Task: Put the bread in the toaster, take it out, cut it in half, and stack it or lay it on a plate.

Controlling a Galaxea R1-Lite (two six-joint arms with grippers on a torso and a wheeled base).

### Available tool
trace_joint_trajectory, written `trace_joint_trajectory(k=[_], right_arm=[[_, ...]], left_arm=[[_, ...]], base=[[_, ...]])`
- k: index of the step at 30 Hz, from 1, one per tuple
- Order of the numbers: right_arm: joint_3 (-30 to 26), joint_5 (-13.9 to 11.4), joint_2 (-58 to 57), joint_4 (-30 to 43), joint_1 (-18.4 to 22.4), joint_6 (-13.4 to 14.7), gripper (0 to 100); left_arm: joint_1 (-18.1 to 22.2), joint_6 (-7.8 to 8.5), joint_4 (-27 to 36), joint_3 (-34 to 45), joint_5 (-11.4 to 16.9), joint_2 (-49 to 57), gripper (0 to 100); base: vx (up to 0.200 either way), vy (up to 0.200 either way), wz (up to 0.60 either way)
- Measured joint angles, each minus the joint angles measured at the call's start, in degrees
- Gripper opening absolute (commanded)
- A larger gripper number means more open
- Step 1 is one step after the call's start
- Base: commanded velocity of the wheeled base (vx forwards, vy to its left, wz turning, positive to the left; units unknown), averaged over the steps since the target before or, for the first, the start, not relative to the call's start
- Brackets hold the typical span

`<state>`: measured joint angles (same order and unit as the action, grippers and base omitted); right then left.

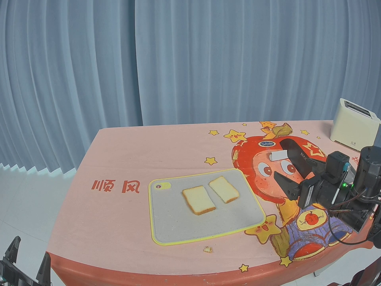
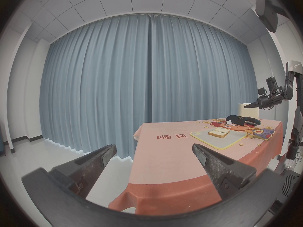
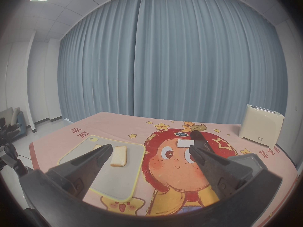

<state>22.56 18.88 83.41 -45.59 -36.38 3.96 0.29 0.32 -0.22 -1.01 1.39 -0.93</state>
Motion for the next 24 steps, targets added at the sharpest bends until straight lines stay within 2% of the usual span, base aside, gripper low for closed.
trace_joint_trajectory(k=[7,13,24], right_arm=[[-0.24,0.18,0.05,0.02,-0.59,0.00,100],[-0.30,0.20,0.07,0.02,-0.67,0.00,100],[-0.20,0.44,0.22,0.05,-0.69,0.05,100]], left_arm=[[0.01,0.00,0.00,0.00,0.02,0.00,100],[0.00,0.01,0.00,0.00,0.02,0.00,100],[0.01,0.01,-0.02,0.00,0.02,0.00,100]], base=[[0.000,0.000,0.00],[0.000,0.200,0.00],[0.000,0.000,0.00]])
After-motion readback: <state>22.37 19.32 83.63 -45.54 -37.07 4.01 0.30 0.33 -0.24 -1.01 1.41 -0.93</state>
